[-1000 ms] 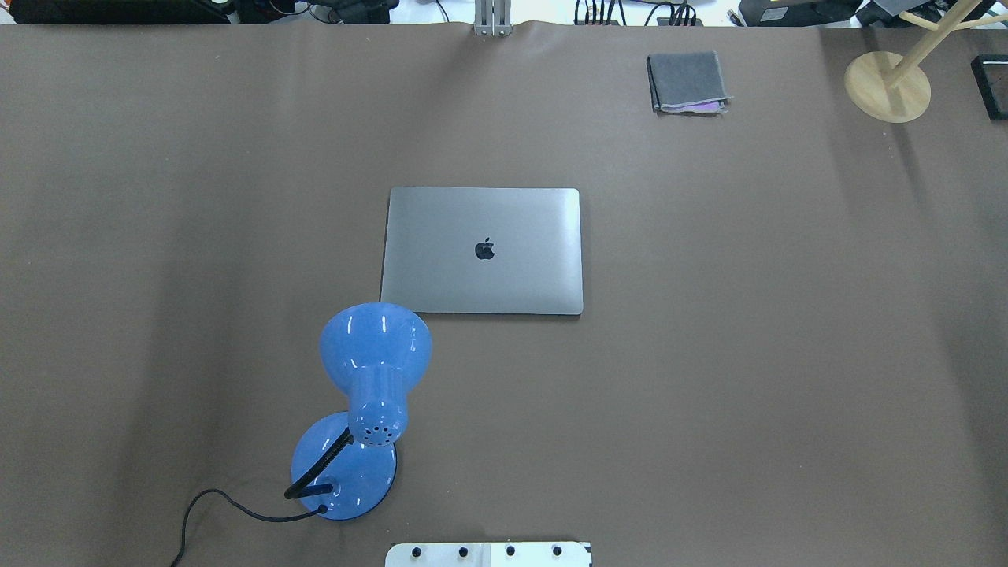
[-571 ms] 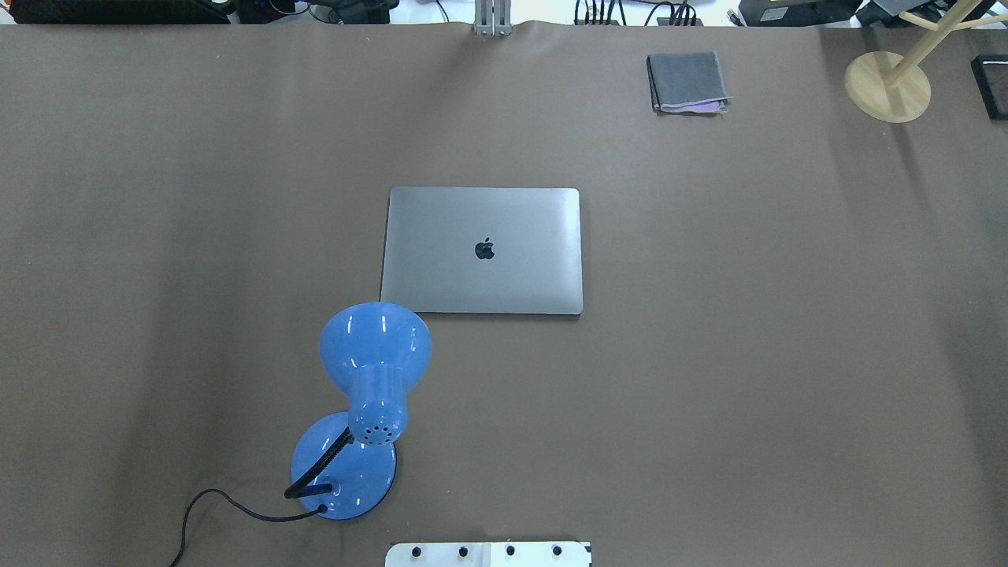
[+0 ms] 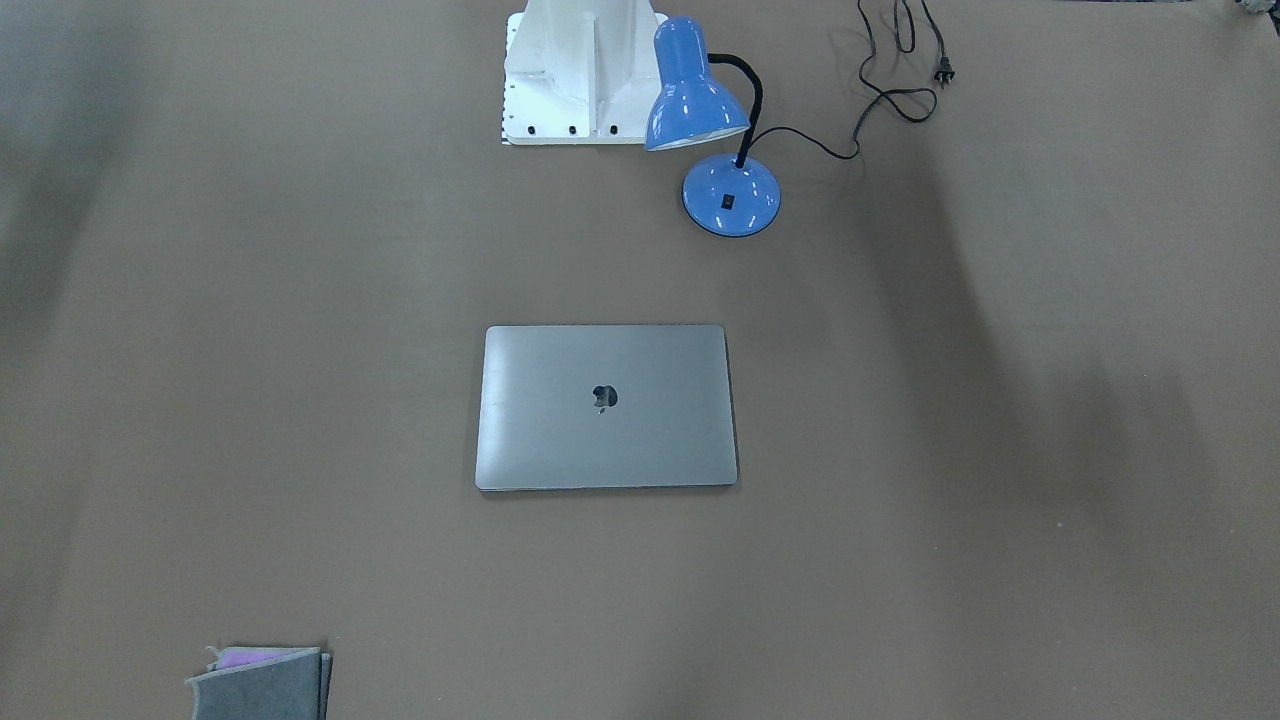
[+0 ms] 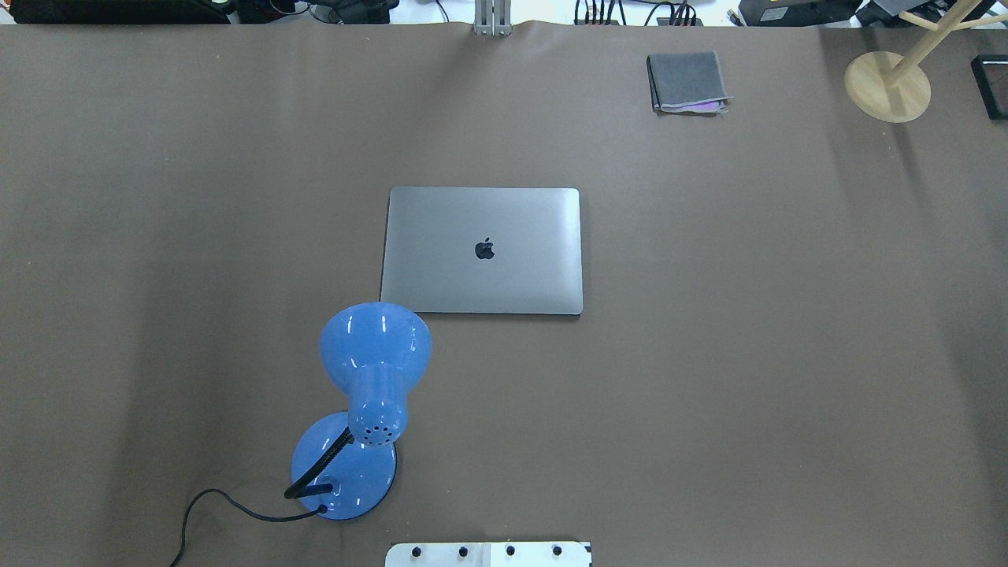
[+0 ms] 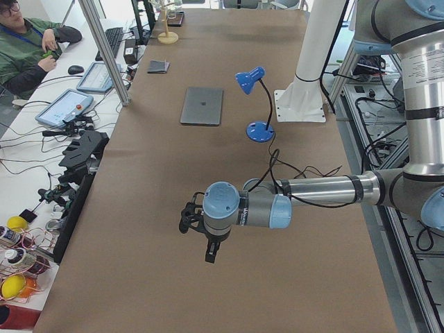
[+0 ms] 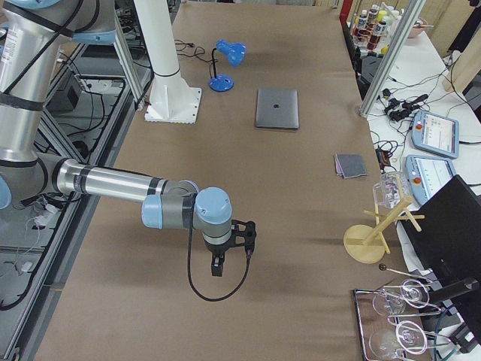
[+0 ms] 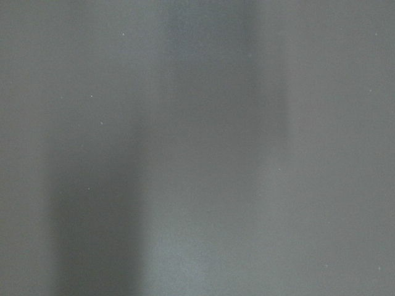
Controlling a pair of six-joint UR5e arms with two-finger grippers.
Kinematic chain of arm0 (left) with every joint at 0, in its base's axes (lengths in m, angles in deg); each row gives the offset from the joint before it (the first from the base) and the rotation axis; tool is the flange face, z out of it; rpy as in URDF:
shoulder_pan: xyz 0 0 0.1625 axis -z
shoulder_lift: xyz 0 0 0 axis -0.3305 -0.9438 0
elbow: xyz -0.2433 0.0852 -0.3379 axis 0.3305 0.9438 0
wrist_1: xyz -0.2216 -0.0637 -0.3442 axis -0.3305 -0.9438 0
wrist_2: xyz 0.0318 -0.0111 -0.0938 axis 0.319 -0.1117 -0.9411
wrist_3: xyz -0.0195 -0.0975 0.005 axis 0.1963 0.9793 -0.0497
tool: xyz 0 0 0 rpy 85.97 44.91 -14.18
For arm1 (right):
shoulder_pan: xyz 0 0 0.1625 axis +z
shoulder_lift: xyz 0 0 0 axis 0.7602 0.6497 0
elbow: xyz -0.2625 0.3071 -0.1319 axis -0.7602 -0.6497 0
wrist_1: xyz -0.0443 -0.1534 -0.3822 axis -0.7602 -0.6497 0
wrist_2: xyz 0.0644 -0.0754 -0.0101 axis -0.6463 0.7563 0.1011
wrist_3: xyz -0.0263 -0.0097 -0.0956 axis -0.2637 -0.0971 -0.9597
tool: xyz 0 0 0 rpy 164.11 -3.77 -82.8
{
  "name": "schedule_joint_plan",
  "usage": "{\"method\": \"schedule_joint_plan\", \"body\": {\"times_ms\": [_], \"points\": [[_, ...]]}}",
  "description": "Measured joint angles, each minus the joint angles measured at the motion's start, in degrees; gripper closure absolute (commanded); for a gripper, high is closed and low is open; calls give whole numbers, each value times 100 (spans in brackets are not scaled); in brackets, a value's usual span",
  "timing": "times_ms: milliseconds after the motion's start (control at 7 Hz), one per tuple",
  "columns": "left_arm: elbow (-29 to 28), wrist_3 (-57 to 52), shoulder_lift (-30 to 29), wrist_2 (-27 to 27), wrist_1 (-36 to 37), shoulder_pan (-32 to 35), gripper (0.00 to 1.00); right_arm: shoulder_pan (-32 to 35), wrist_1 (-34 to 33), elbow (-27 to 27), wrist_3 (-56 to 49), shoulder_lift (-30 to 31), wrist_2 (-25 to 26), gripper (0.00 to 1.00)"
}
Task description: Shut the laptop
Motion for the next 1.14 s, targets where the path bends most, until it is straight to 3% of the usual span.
{"method": "schedule_joint_plan", "body": {"times_ms": [1143], "points": [[41, -1, 109, -2, -51, 0, 2, -3, 2, -1, 0, 46, 0, 0]]}}
